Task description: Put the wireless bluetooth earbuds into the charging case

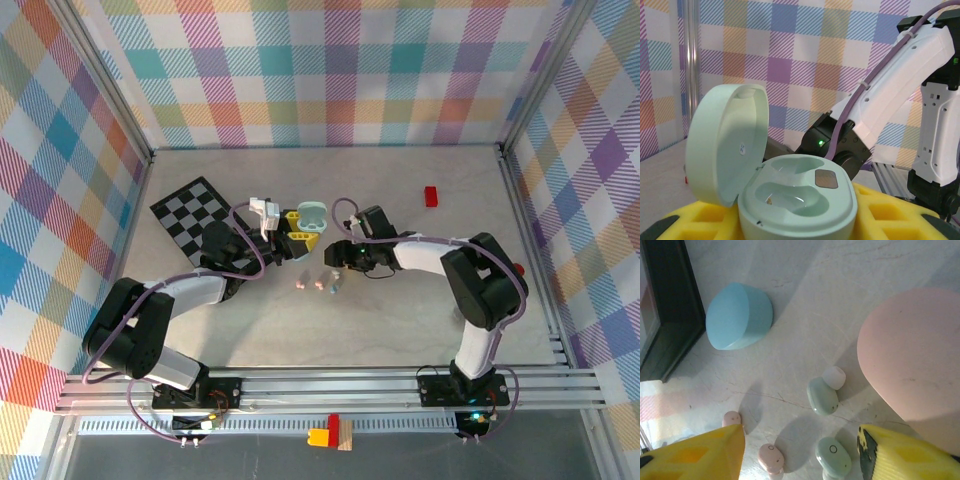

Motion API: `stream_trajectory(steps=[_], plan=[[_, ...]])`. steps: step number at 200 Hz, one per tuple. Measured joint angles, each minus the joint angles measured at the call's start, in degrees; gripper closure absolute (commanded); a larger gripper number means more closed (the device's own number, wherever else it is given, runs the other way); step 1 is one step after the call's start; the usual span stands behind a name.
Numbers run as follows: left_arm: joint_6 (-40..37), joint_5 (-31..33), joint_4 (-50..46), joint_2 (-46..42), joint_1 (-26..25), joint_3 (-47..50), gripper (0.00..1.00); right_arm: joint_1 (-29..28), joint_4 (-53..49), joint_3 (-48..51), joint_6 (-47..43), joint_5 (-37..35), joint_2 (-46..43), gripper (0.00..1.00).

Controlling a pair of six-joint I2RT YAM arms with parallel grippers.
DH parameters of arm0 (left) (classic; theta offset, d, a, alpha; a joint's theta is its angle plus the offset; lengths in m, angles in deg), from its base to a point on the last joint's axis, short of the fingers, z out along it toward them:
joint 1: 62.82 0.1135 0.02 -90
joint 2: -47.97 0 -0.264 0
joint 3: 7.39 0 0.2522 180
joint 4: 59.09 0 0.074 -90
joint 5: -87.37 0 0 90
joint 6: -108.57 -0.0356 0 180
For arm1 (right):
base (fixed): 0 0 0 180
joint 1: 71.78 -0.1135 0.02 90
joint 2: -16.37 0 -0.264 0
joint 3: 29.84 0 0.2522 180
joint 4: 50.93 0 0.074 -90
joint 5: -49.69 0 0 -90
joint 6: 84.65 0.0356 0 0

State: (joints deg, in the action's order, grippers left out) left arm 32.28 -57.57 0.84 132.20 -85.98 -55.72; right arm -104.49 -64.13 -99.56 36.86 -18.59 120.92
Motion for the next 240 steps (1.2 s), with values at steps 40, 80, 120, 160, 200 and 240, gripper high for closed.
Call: stream_trajectory(steps=[40,80,120,160,200,240], plan=[[0.0,-0.1,0.0,0.0,0.0,0.0,0.59,0.0,-1.9,-0.7,-1.7,1.7,1.5,0.52],[0.0,-0.1,0.0,0.0,0.0,0.0,0.59,0.0,-2.4,-0.9,-2.5,2.5,1.6,0.56],[0.2,-0.5,0.0,0.0,0.0,0.0,0.59,-0.3,-3.0,-0.9,-3.1,2.7,1.6,0.60],[0.2,-0.6,0.0,0.0,0.0,0.0,0.59,-0.4,-3.2,-0.8,-3.7,2.7,1.7,0.61],[0.4,-0.7,0.0,0.0,0.0,0.0,0.59,-0.5,-3.4,-0.8,-4.4,2.8,2.3,0.62],[0.4,-0.7,0.0,0.0,0.0,0.0,0.59,-1.0,-4.5,-0.8,-5.5,2.6,2.4,0.73]])
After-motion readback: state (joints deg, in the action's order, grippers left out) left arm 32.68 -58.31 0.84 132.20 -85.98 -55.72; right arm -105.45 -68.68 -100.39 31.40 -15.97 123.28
